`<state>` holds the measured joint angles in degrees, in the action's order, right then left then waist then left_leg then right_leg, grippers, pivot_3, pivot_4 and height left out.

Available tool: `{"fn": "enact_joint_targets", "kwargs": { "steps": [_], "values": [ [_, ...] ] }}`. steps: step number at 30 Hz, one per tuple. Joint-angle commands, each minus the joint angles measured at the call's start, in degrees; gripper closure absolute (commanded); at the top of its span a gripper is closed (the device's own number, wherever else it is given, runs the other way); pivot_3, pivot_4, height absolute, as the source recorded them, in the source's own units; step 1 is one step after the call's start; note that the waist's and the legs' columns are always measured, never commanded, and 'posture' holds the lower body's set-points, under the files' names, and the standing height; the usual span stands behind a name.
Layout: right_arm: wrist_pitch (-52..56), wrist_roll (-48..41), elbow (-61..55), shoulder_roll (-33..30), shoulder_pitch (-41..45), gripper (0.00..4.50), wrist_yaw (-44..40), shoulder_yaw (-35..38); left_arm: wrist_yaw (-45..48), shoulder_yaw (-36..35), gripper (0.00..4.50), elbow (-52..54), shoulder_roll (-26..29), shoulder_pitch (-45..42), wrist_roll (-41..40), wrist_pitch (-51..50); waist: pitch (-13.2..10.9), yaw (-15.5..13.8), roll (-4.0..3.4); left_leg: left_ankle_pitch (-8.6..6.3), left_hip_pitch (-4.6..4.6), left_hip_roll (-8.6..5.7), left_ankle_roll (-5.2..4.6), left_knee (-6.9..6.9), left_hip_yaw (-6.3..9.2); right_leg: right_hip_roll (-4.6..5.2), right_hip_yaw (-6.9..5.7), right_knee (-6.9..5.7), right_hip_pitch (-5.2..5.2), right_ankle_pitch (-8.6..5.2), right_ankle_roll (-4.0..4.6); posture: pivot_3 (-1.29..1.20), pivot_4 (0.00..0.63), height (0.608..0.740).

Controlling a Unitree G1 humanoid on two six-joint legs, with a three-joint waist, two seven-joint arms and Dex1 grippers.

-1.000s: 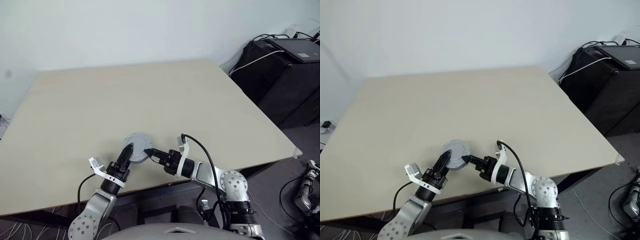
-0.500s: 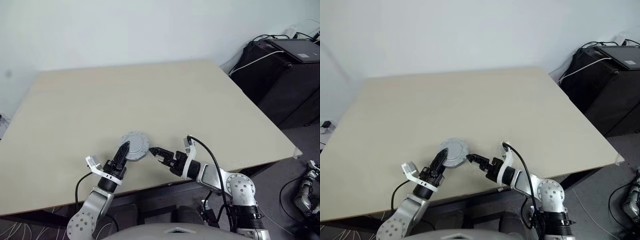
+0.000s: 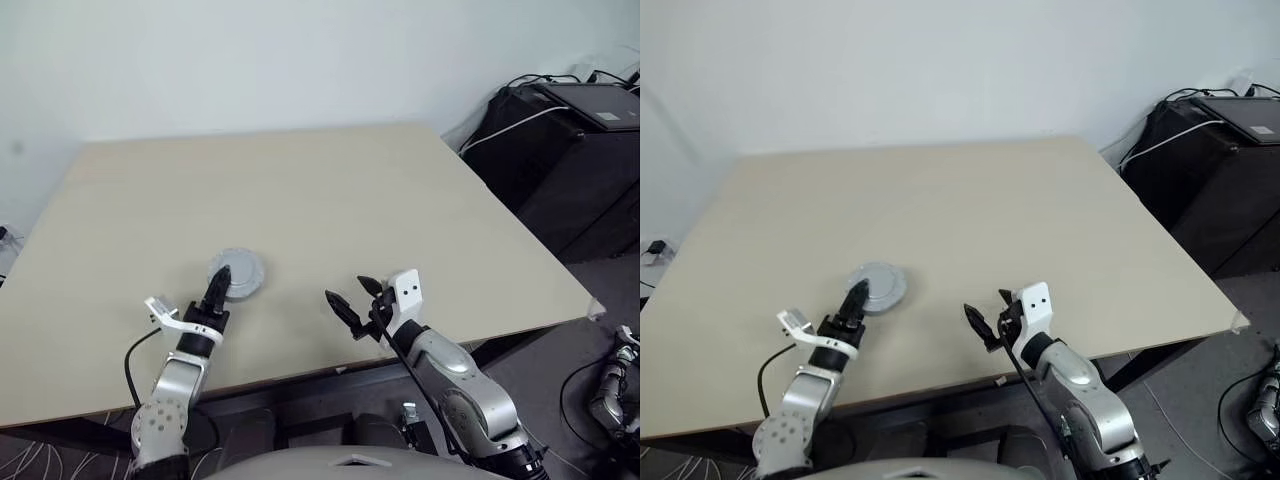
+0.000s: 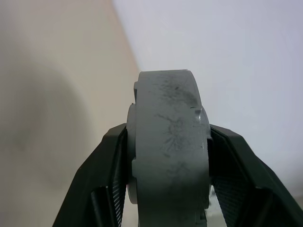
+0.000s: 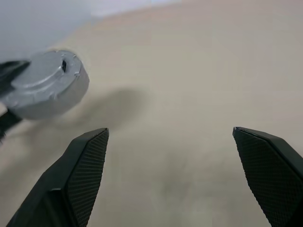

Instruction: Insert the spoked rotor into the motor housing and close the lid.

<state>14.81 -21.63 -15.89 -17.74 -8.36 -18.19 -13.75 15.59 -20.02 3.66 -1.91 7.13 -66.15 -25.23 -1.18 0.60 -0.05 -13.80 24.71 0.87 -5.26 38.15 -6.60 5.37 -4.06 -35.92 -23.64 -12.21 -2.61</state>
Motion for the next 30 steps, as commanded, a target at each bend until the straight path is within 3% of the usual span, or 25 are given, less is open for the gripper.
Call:
{"fn": "enact_joint_targets", "kwargs": {
  "steps": [1,8,20,30],
  "values": [
    [-10.32,7.43,2.38,-1.33,-0.74,0.0,-2.31,0.04,-3.0,-2.9,2.38,-2.92,1.73,-6.41,1.93,2.58,0.03,-0.04,0.05,0.0,-0.02,0.0,0.0,0.0,0.0,0.08,0.0,0.0,0.01,0.01,-0.01,0.0,0.0,0.74],
    [-18.82,10.78,5.77,-1.63,-3.1,0.0,-7.02,0.47,-3.15,-6.54,2.38,-13.94,5.0,-15.85,6.17,4.09,0.07,-0.1,0.2,0.03,0.0,-0.02,0.06,-0.02,-0.01,-0.05,-0.01,0.01,0.0,0.19,0.27,0.0,0.0,0.74],
    [-17.97,11.12,6.32,-0.54,-3.93,0.0,-9.65,0.89,-4.27,-8.94,2.38,-37.65,5.71,-33.88,16.47,11.36,0.0,-0.25,0.47,0.1,0.0,-0.01,0.16,0.02,0.01,0.06,-0.05,-0.01,0.02,0.27,0.24,0.0,0.0,0.74],
    [-16.86,11.72,5.87,-0.07,-4.36,0.0,-9.66,1.13,-6.98,-10.5,2.38,-47.84,6.36,-39.22,22.76,14.69,0.0,-0.12,0.5,0.11,-0.02,-0.05,0.17,0.02,0.01,0.04,-0.07,-0.01,0.06,0.27,0.24,0.0,0.0,0.74]
  ]
}}
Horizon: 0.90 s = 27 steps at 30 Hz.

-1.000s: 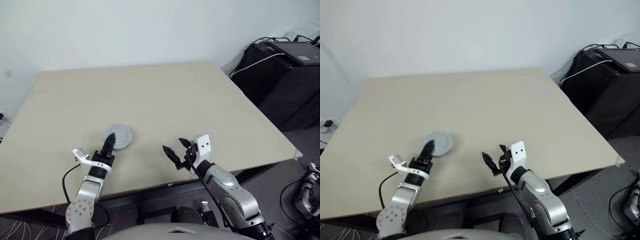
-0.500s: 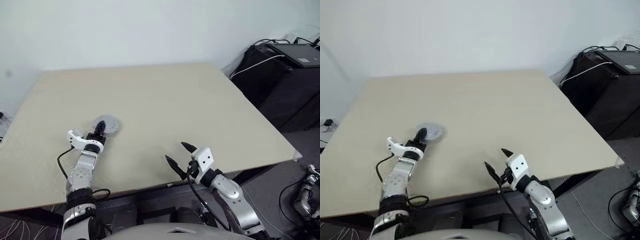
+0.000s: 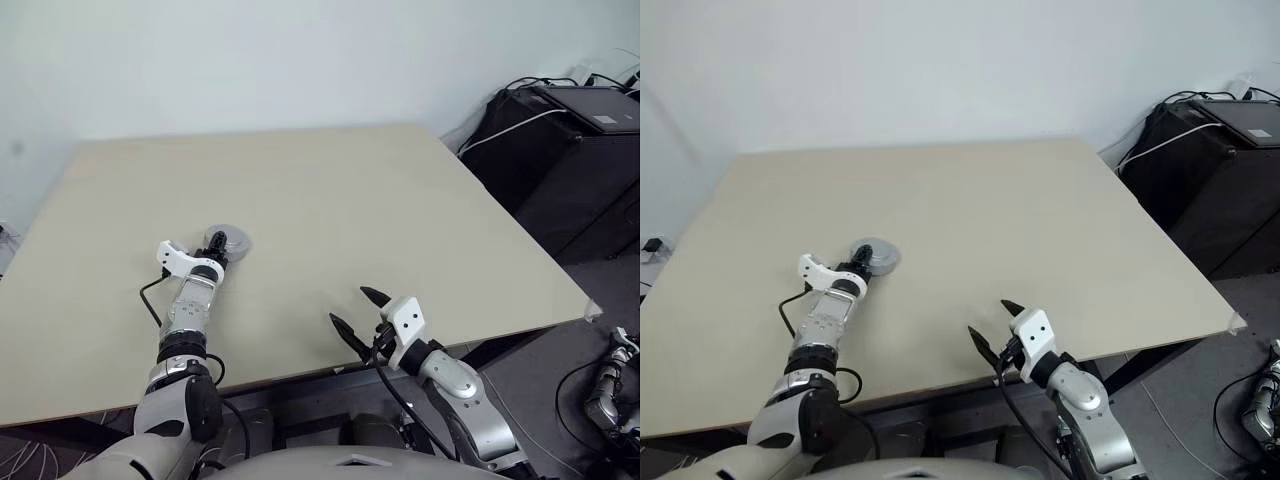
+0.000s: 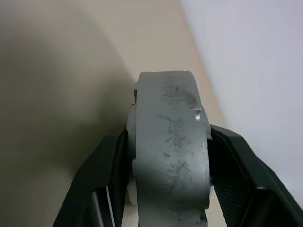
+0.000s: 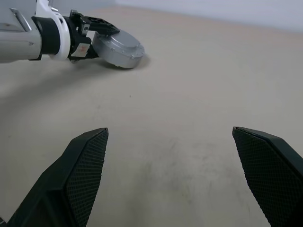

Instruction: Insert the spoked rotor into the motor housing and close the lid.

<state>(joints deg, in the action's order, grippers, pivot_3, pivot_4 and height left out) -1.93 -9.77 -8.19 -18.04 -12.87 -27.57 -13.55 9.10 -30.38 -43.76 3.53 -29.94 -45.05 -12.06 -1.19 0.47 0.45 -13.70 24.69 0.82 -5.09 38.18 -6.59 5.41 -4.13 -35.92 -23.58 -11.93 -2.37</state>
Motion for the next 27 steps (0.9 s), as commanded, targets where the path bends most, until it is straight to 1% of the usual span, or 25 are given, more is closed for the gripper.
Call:
{"fn": "enact_joint_targets", "kwargs": {
  "steps": [1,2,3,6,7,8,12,17,22,27],
  "values": [
    [0.0,-0.08,-1.83,0.28,0.18,0.0,-0.28,0.94,-1.12,-0.34,2.03,-0.73,0.95,-2.04,2.08,1.67,0.01,0.01,0.0,-0.03,-0.03,0.0,-0.04,0.0,0.0,0.01,0.0,-0.01,0.02,0.0,0.0,0.0,0.0,0.74],
    [0.1,-0.03,-1.79,0.34,0.21,0.0,-0.29,0.93,-1.62,-0.57,1.65,-0.86,0.99,-1.85,2.38,1.68,0.01,0.03,0.0,-0.03,-0.05,0.01,-0.05,0.0,0.01,0.04,0.0,-0.01,0.04,0.0,-0.01,0.0,0.0,0.74],
    [0.17,0.03,-1.75,0.39,0.26,0.0,-0.32,0.9,-1.89,-0.74,1.42,-0.83,1.01,-1.62,2.68,1.51,0.01,0.04,0.0,-0.03,-0.07,0.01,-0.05,0.0,0.01,0.07,0.0,-0.01,0.05,0.01,-0.02,0.0,0.0,0.74],
    [0.32,0.28,-1.56,0.57,0.47,0.0,-0.34,0.8,-1.76,-0.68,0.48,0.64,0.89,-0.3,3.27,0.37,0.13,0.09,0.02,-0.03,-0.07,0.03,-0.04,0.02,0.02,0.11,0.01,-0.01,0.05,0.04,-0.02,0.0,0.0,0.74],
    [0.43,0.34,-1.48,0.66,0.6,0.0,-0.34,0.78,-1.95,-0.39,0.1,1.84,0.85,0.68,3.46,-0.35,0.2,0.12,0.0,-0.03,-0.09,0.03,-0.04,0.01,0.02,0.12,0.02,-0.01,0.06,0.04,-0.02,0.0,0.0,0.74],
    [0.51,0.38,-1.43,0.73,0.67,0.0,-0.35,0.79,-2.1,-0.07,0.04,3.13,0.77,1.7,3.61,-1.1,0.26,0.22,-0.04,-0.03,-0.12,0.04,-0.04,0.01,0.01,0.15,0.02,-0.01,0.08,0.04,-0.02,0.0,0.0,0.74],
    [0.78,0.55,-1.11,0.94,1.04,0.0,-0.33,0.81,-2.39,1.55,0.04,8.26,0.82,6.03,4.67,-4.99,0.38,0.58,-0.07,-0.03,-0.19,0.13,-0.04,-0.01,-0.01,0.12,0.1,-0.02,0.08,0.05,0.01,0.0,0.0,0.74],
    [1.24,0.87,-1.17,1.1,1.39,0.0,-0.5,0.34,-0.65,4.71,0.04,18.78,1.86,14.44,4.76,-12.55,0.69,0.87,-0.26,-0.04,-0.23,0.13,-0.04,-0.07,-0.04,0.14,0.16,-0.02,0.07,0.03,0.04,0.0,0.0,0.74],
    [2.64,0.28,-1.42,1.17,1.64,0.0,-1.47,0.2,3.4,9.51,0.04,29.49,5.07,23.25,5.59,-18.91,0.94,0.99,-0.5,-0.05,-0.31,0.14,-0.02,-0.15,-0.06,0.16,0.23,-0.03,0.07,0.01,0.07,0.0,0.0,0.74],
    [3.13,0.43,-0.97,1.48,1.88,0.0,-2.31,-0.12,9.97,17.28,0.04,40.28,9.38,32.06,9.32,-20.6,1.1,0.84,-0.74,-0.05,-0.36,0.14,0.0,-0.26,-0.1,0.2,0.31,-0.02,0.05,0.0,0.08,0.0,0.0,0.74]
  ]
}}
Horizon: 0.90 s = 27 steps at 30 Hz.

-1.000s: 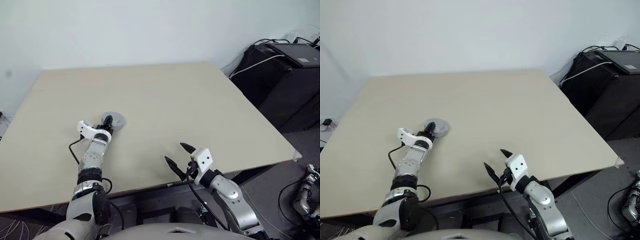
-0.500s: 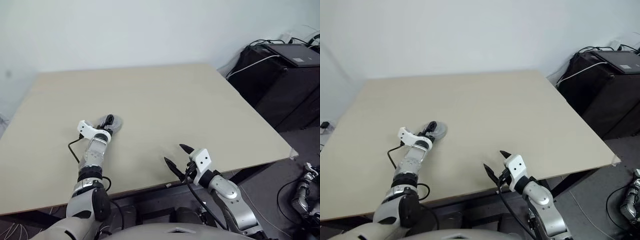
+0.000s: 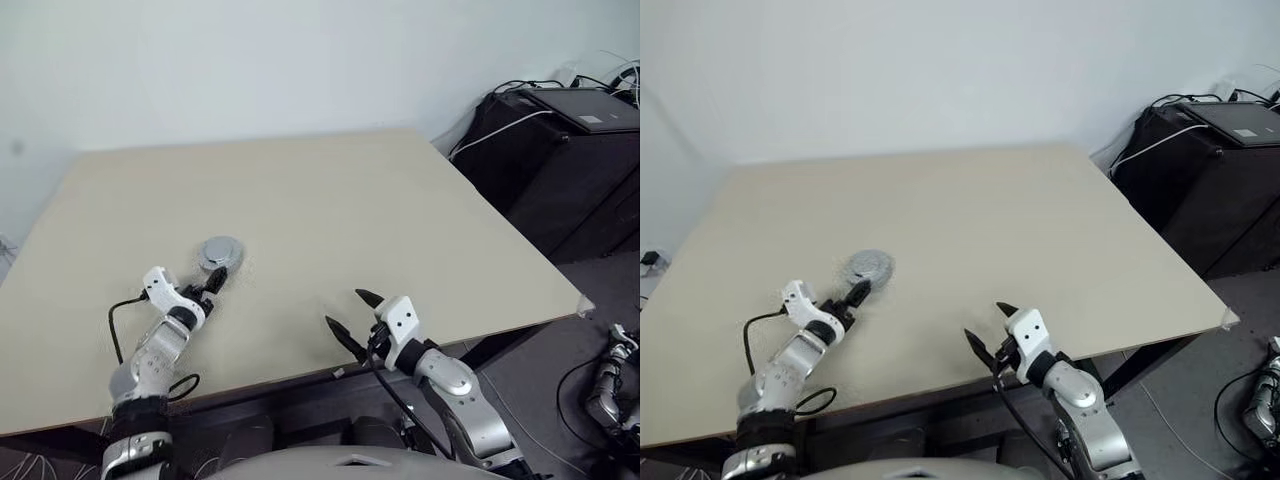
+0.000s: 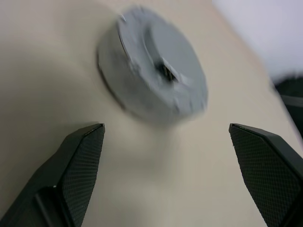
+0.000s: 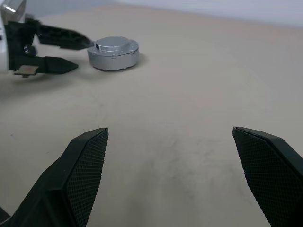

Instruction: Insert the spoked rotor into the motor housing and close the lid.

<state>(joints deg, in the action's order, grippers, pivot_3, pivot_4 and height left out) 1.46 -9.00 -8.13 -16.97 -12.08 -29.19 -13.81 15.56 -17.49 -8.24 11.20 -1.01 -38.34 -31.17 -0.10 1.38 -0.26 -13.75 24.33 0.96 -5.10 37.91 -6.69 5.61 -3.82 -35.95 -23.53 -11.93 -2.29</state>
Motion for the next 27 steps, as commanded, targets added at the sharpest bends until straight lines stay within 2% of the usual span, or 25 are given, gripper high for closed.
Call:
{"fn": "enact_joint_targets", "kwargs": {
  "steps": [1,3,5,8,13,18,27],
  "values": [
    [-0.15,-0.4,-0.96,0.46,1.2,0.0,-0.87,0.1,5.71,7.35,0.04,7.14,3.55,5.4,4.91,-0.47,0.03,-0.15,-0.05,0.0,0.0,0.0,0.01,-0.02,-0.01,0.01,0.01,0.0,-0.01,0.0,0.0,0.0,0.0,0.74],
    [-0.04,-0.42,-0.86,0.58,1.36,0.0,-1.2,0.07,9.45,11.78,0.04,10.78,6.16,9.39,8.92,2.95,0.05,-0.21,-0.13,0.0,-0.01,0.0,0.02,-0.1,-0.03,0.0,0.03,0.0,-0.04,-0.01,0.02,0.0,0.0,0.74],
    [-0.28,-0.31,-0.64,0.68,1.43,0.0,-1.34,0.18,10.78,13.17,0.04,13.62,6.34,12.47,10.69,6.54,0.02,-0.29,-0.2,0.0,-0.01,-0.01,0.03,-0.22,-0.13,0.03,0.1,0.01,-0.11,-0.02,0.02,0.0,0.0,0.74],
    [-1.1,-0.1,-0.18,0.76,1.18,0.0,-1.35,0.42,11.48,14.31,0.04,16.21,5.52,16.04,13.91,13.26,-0.02,-0.76,-0.23,0.0,0.0,-0.01,0.03,-0.33,-0.2,0.07,0.17,0.03,-0.2,-0.03,0.02,0.0,0.0,0.74],
    [-4.57,1.48,0.91,1.36,-0.1,0.0,0.32,1.03,10.91,17.14,0.04,16.85,3.46,20.59,23.06,31.07,-0.12,-0.89,-0.32,0.01,0.07,0.0,0.05,-0.49,-0.21,0.08,0.28,0.03,-0.34,-0.15,-0.02,0.0,0.0,0.74],
    [-8.08,2.75,1.55,2.29,-1.77,0.0,2.79,2.49,6.18,19.23,0.04,15.77,-0.35,24.7,31.22,46.35,-0.15,-0.88,-0.37,0.02,0.07,0.0,0.07,-0.6,-0.27,0.08,0.33,0.1,-0.39,-0.27,-0.1,0.0,0.0,0.74],
    [-9.92,2.54,-0.15,3.85,-4.3,0.0,5.24,4.08,0.35,19.65,0.04,14.33,-5.79,26.93,34.35,55.92,-0.23,-0.85,-0.39,0.01,0.09,0.02,0.05,-0.6,-0.3,0.09,0.34,0.1,-0.41,-0.3,-0.16,0.0,0.0,0.74]
  ]
}}
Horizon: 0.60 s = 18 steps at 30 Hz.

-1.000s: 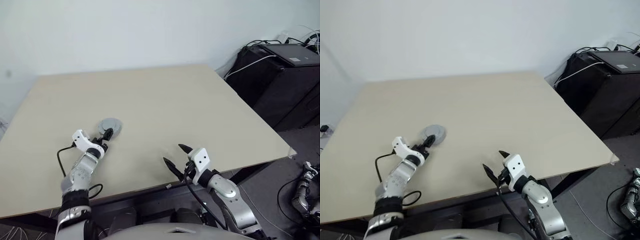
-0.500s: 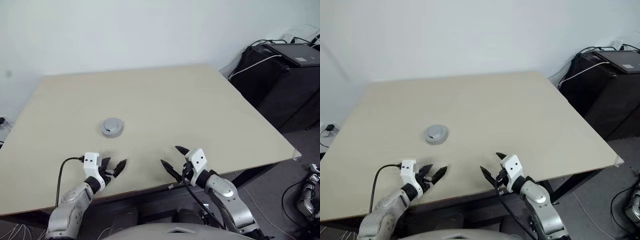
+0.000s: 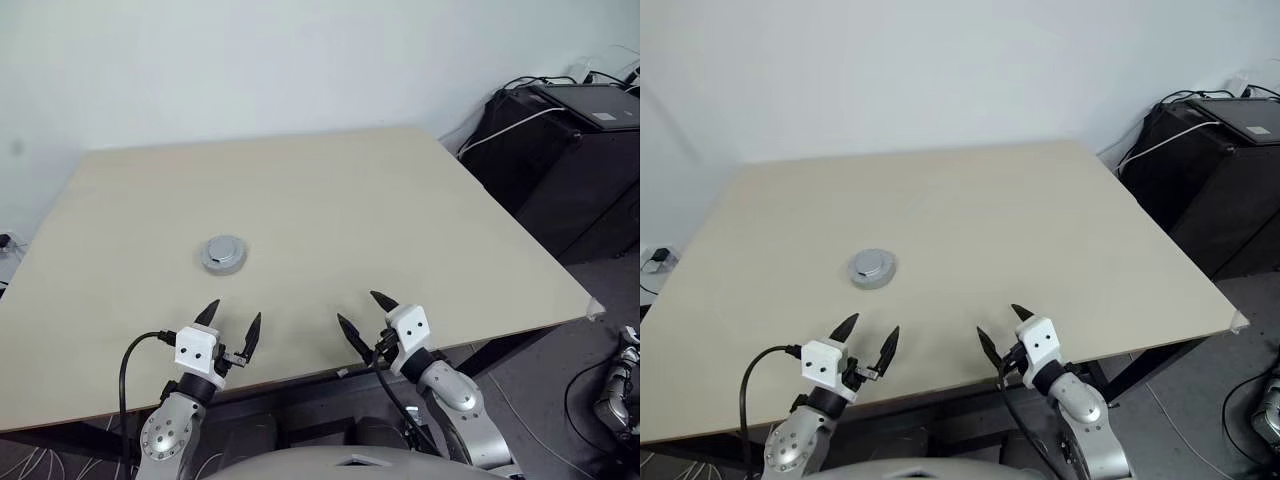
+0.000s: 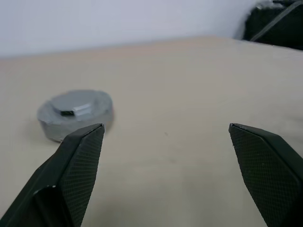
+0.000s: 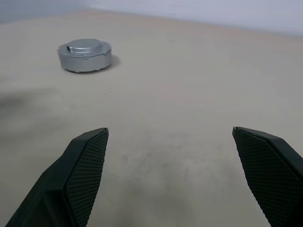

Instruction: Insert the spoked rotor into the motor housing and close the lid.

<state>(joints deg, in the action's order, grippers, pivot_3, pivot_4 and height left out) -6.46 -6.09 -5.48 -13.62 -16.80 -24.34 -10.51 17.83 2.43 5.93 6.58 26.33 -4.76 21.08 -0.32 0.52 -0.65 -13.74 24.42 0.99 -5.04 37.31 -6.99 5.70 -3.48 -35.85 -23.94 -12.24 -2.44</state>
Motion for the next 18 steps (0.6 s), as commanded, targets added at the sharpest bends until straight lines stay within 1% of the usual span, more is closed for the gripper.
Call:
{"fn": "enact_joint_targets", "kwargs": {
  "steps": [1,18],
  "values": [
    [-2.17,-0.34,-3.0,0.5,0.38,0.0,0.34,0.72,-2.21,-0.22,0.04,-0.16,-1.48,-0.4,0.77,4.14,0.0,0.03,-0.01,0.0,-0.01,0.01,0.0,0.0,0.0,0.0,-0.02,0.0,0.0,0.0,0.0,0.0,0.0,0.74],
    [-1.11,-0.44,-5.26,0.19,-0.79,0.0,0.89,0.89,-0.78,1.54,0.04,-2.6,-0.84,-1.74,0.0,5.82,-0.03,0.05,0.04,0.0,-0.02,0.06,0.0,0.03,0.01,-0.01,-0.3,0.02,0.03,-0.01,0.0,0.0,0.0,0.74]
  ]
}}
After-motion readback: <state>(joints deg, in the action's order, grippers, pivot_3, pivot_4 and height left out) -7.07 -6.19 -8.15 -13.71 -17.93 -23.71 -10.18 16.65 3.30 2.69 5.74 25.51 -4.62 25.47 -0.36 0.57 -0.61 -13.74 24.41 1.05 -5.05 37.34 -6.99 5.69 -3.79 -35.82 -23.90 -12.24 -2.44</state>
